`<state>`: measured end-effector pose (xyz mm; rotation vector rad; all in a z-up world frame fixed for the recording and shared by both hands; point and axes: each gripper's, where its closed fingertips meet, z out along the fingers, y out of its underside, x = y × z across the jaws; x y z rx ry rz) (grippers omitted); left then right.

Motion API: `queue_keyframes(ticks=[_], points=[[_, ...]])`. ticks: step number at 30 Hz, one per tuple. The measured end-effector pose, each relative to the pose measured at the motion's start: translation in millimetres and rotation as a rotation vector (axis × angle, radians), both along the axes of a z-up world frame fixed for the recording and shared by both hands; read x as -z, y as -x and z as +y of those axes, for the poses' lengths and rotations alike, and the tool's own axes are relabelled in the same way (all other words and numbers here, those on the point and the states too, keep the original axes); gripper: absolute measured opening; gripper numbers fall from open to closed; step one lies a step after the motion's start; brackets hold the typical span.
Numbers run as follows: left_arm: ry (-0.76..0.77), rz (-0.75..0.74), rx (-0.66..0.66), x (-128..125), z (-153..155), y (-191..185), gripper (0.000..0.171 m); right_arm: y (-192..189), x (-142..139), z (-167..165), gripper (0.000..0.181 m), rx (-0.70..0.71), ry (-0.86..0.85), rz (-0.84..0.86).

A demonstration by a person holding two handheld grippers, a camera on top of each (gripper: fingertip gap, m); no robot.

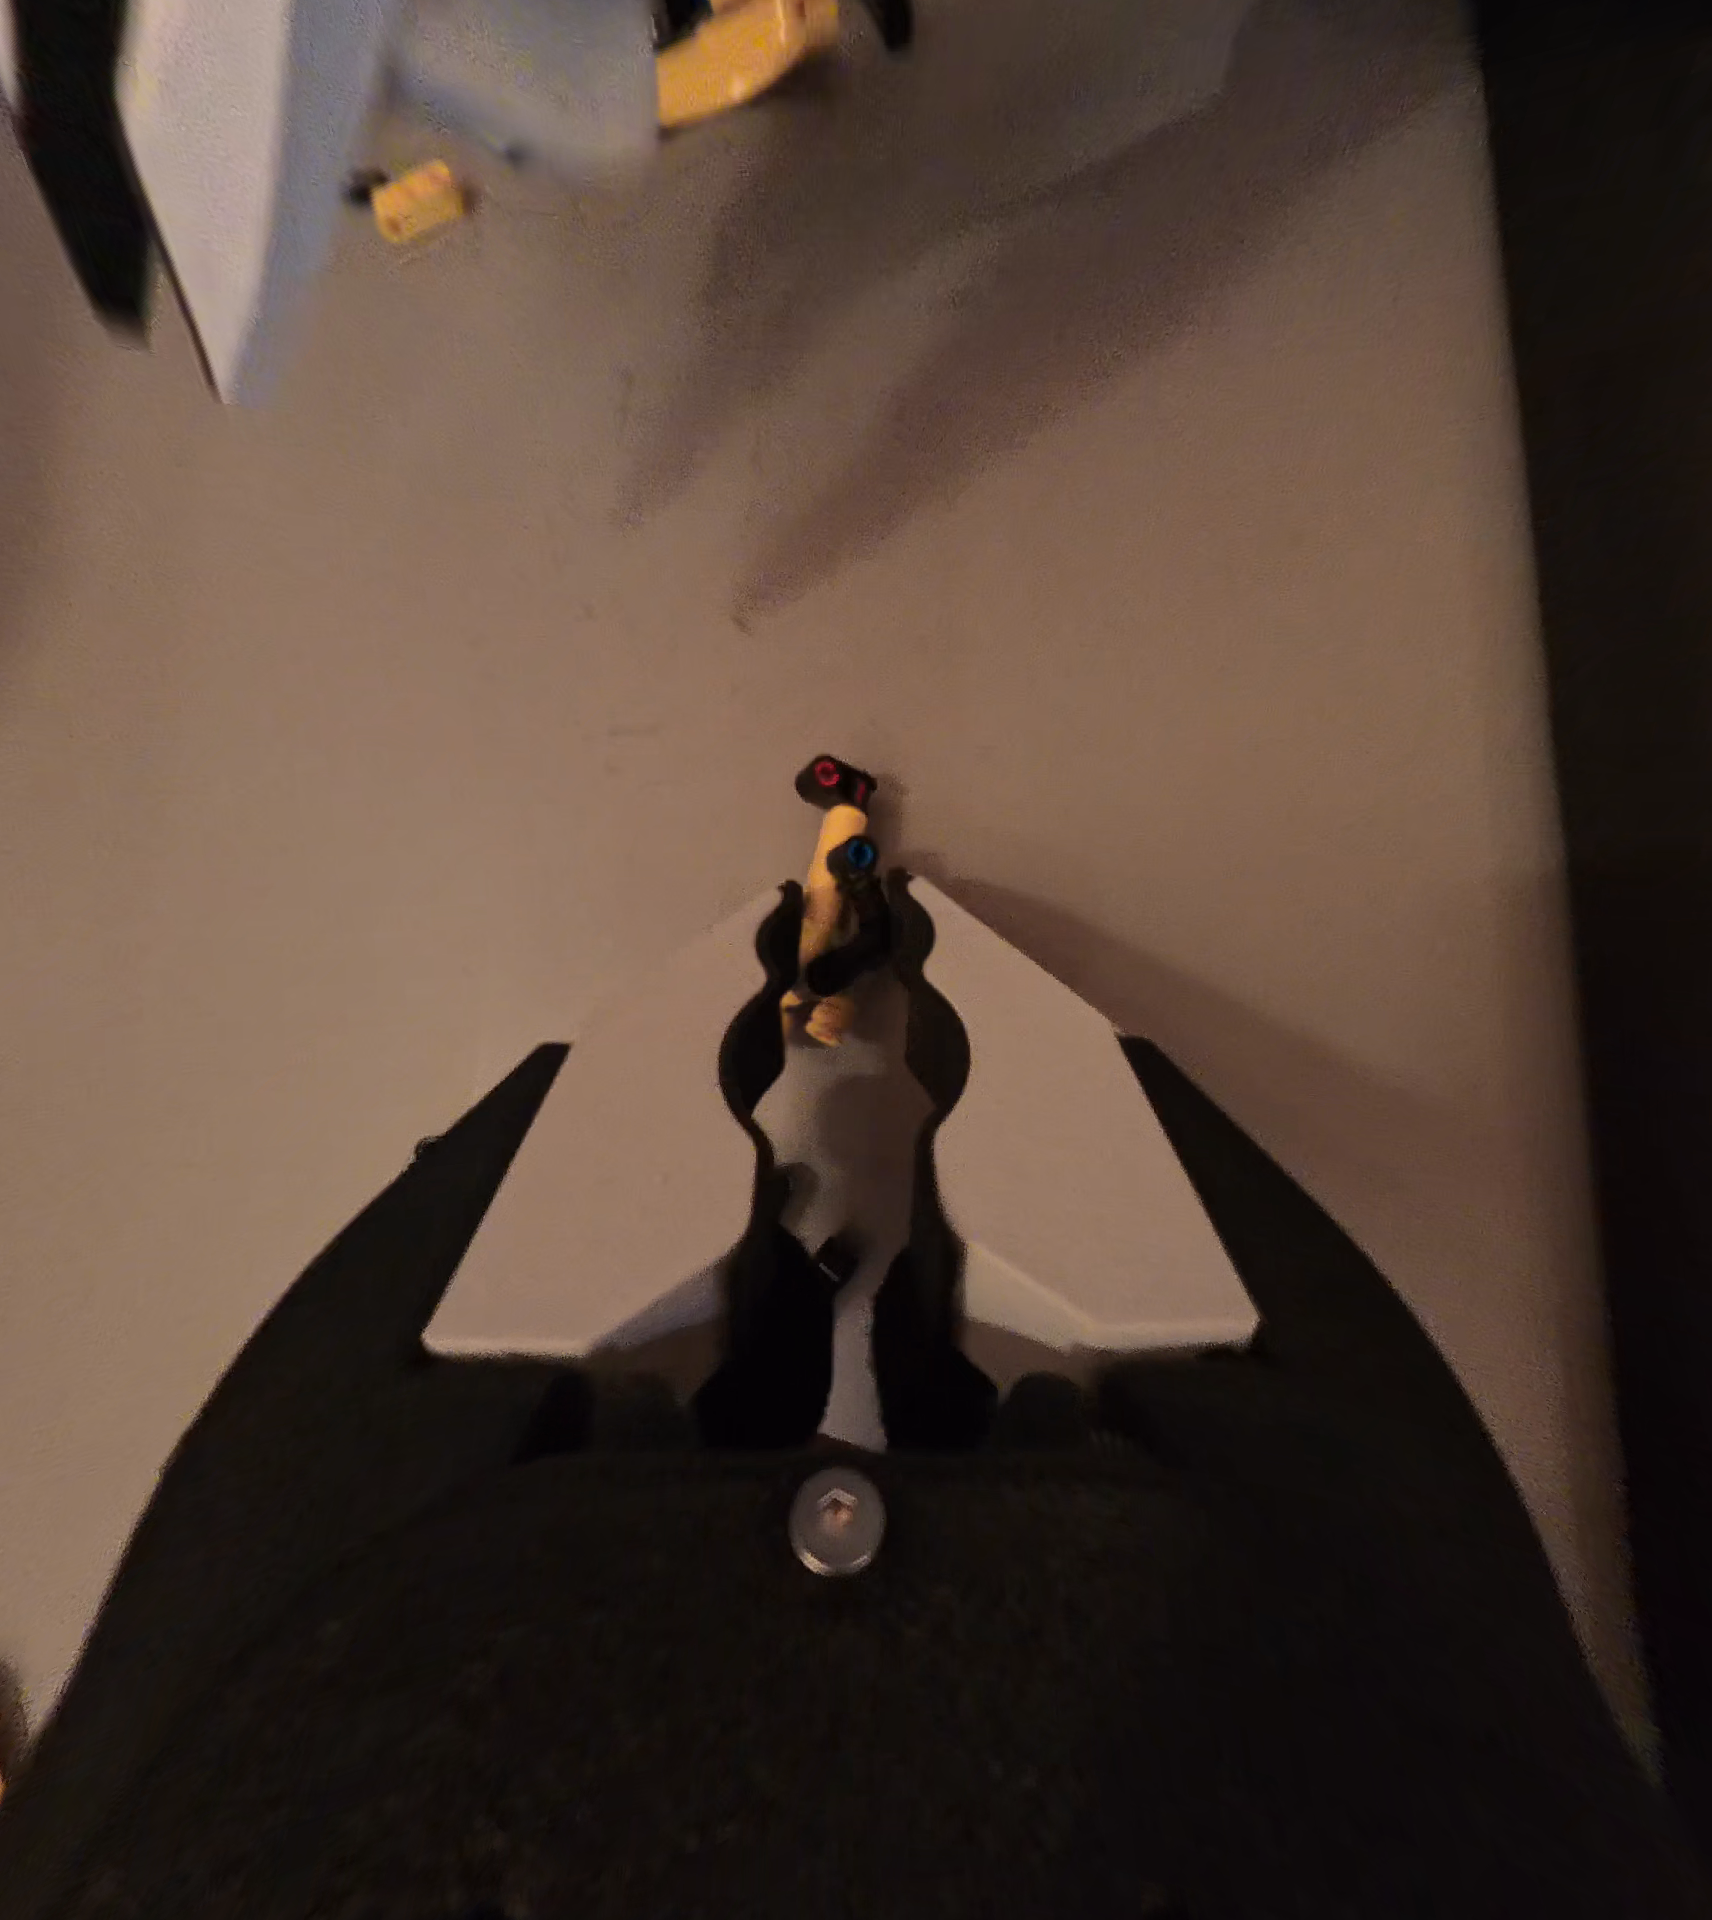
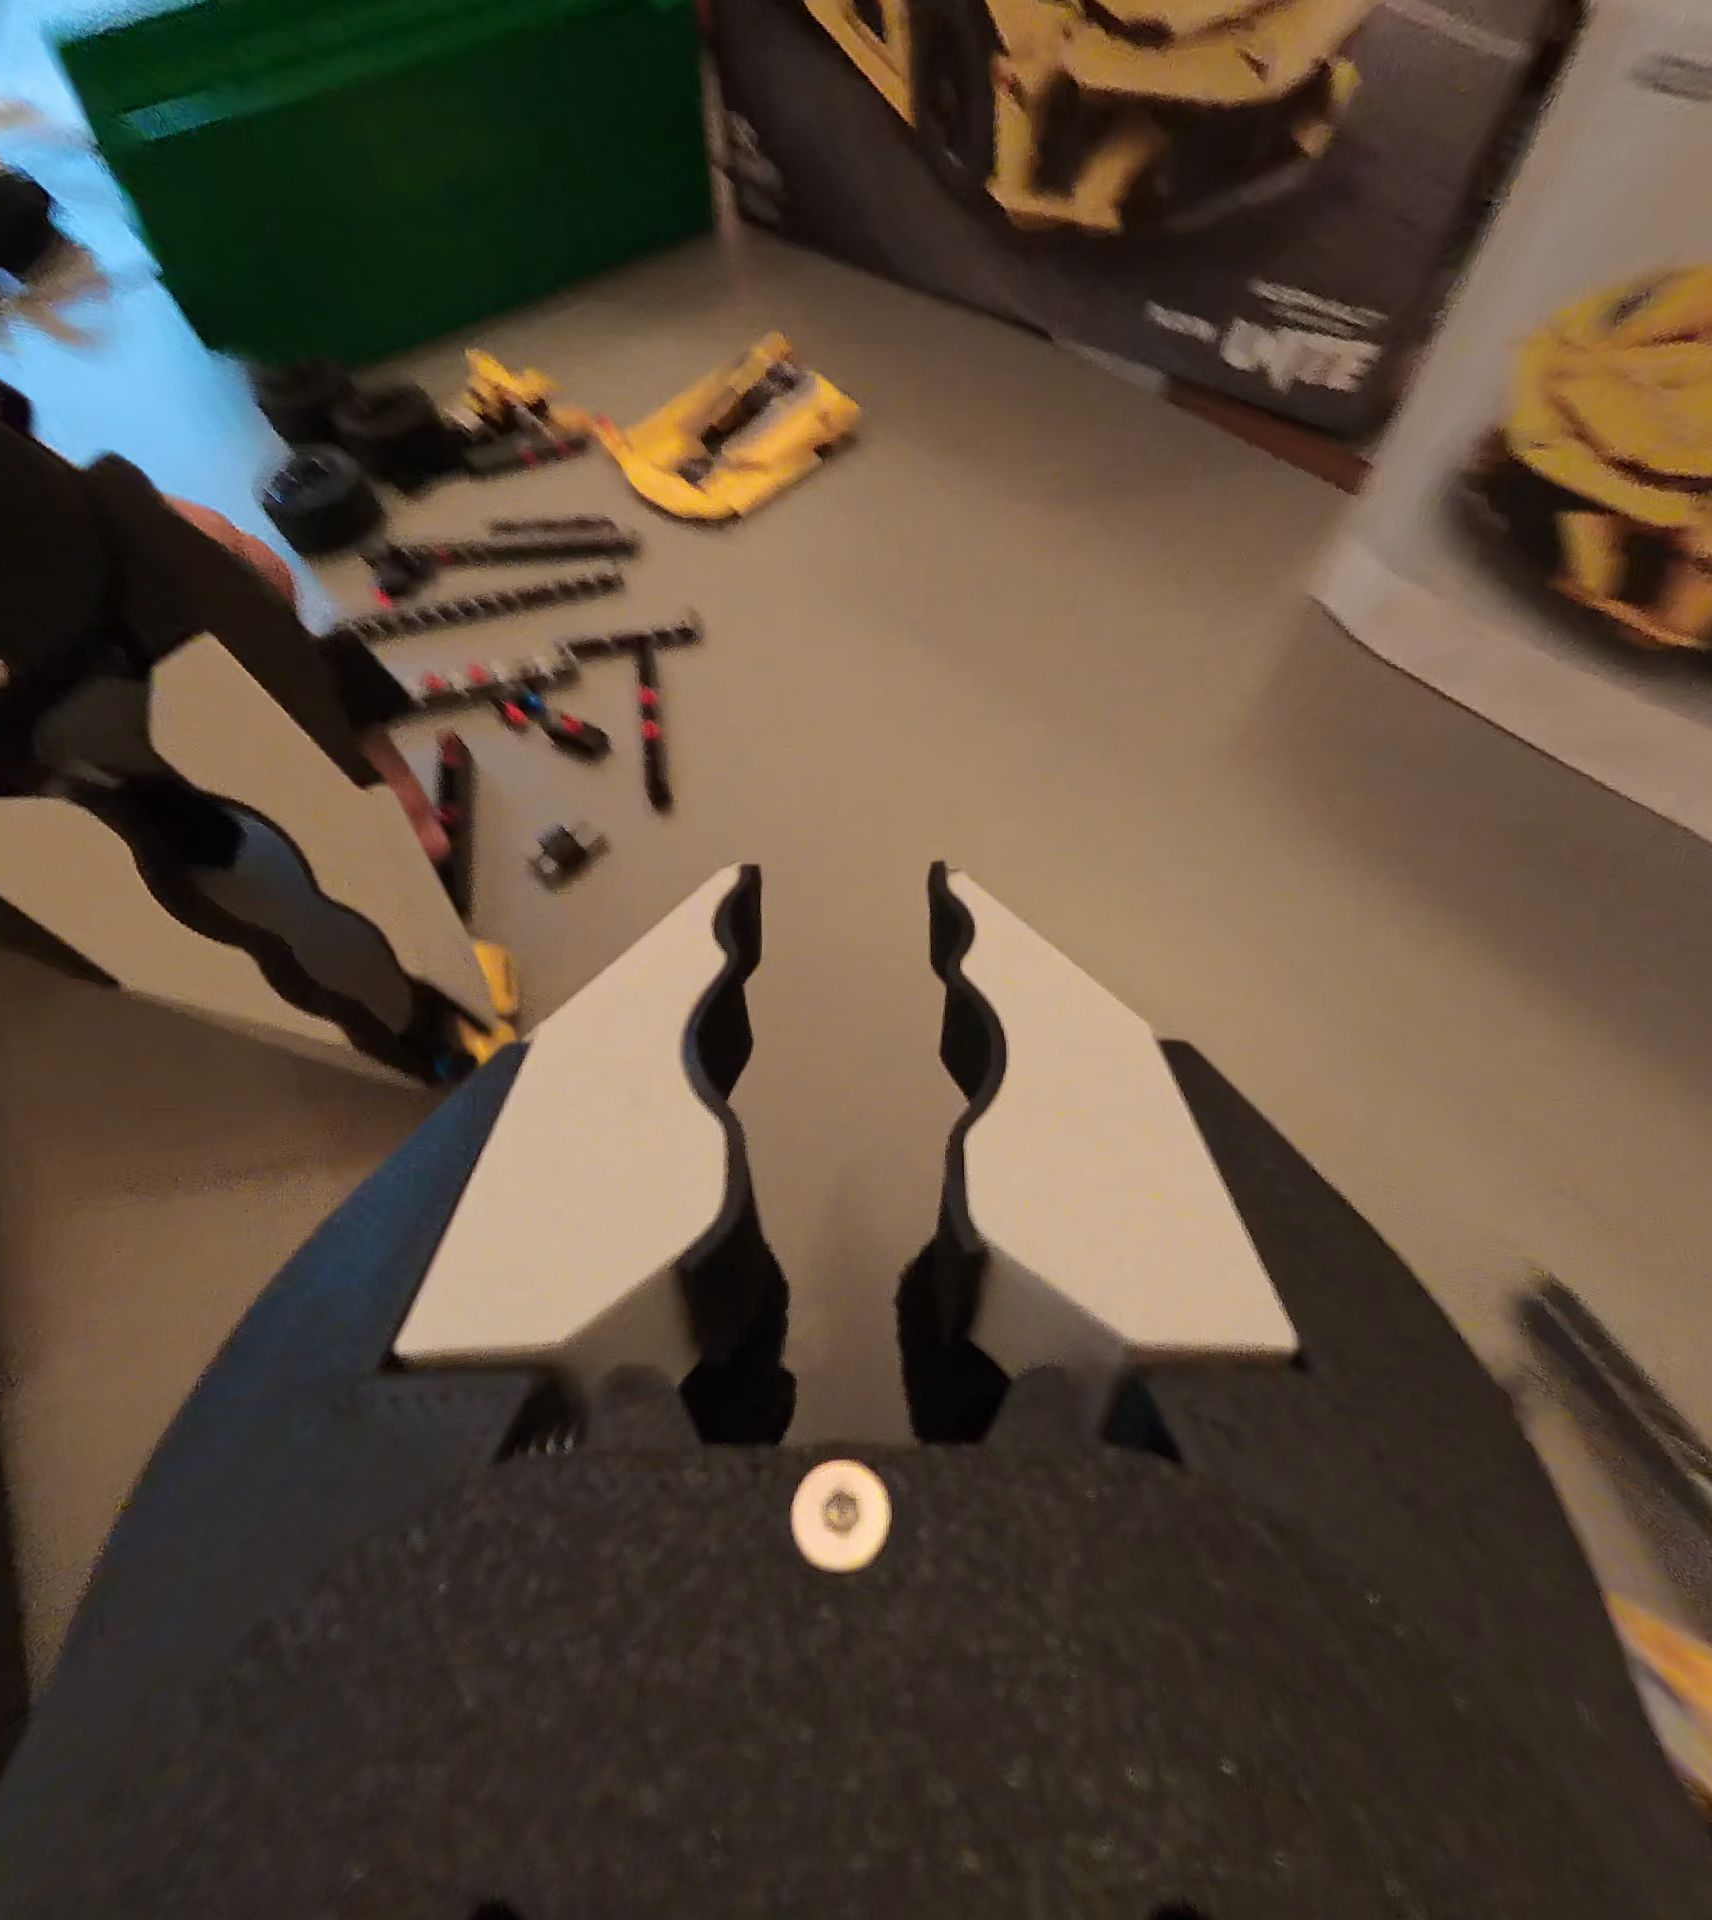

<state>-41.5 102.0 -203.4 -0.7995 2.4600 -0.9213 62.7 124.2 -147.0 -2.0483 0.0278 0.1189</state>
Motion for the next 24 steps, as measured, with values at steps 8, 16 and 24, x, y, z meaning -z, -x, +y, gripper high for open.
queue_keyframes(ticks=[8, 16, 24], points=[[0.804, -0.04, -0.188, -96.9, 31.6, -25.6, 0.006, 15.0, -30.9, 15.2, 0.032, -0.098, -0.353, 0.24], [1.28, 0.058, -0.178, -128.0, 39.7, -30.5, 0.006, 74.2, -63.5, 8.4, 0.029, -0.405, -0.45, 0.406], [1.243, 0.066, -0.183, -118.6, 25.7, -36.2, 0.006, 63.7, -61.7, 5.7, 0.006, -0.341, -0.44, 0.267]])
